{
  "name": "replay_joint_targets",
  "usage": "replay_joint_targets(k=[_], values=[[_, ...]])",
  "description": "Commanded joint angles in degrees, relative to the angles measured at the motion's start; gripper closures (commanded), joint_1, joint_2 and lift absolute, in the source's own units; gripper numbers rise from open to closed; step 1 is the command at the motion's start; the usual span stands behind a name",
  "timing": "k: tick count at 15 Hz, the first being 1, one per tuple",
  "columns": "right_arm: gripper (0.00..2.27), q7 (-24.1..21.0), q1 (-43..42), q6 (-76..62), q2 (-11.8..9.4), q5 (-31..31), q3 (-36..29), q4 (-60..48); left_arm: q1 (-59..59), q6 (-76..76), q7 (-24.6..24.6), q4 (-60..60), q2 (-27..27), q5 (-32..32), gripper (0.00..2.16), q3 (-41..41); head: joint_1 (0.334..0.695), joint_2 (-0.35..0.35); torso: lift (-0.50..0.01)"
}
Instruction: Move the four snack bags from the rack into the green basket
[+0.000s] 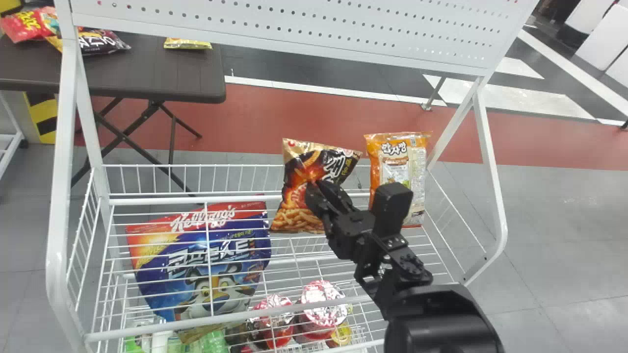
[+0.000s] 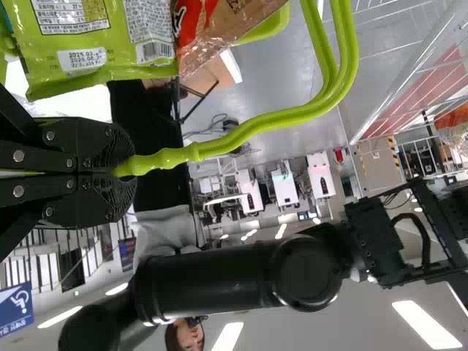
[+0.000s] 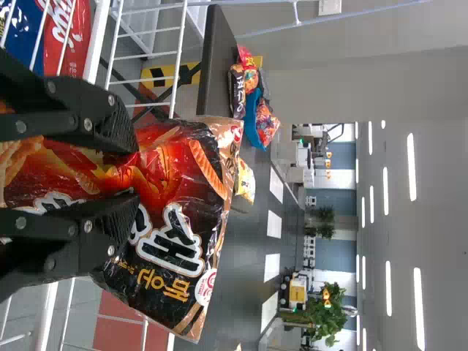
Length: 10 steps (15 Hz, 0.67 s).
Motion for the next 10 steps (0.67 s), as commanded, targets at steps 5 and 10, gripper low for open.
replay_joint_targets(k=[5,10], values=[[2.22,6.39,19.04,12.45,-0.43,-10.82,-8.94,-27.28,0.16,0.18,0.09,-0.33,-0.2,-0.44,1.5,-0.27,0.695,-0.35,0.0],[2.22,14.65,28.89,45.33,0.09,-21.72,-21.77,-40.37,0.34,0.35,0.35,-0.5,-0.2,-0.62,1.5,-0.27,0.695,-0.35,0.0]])
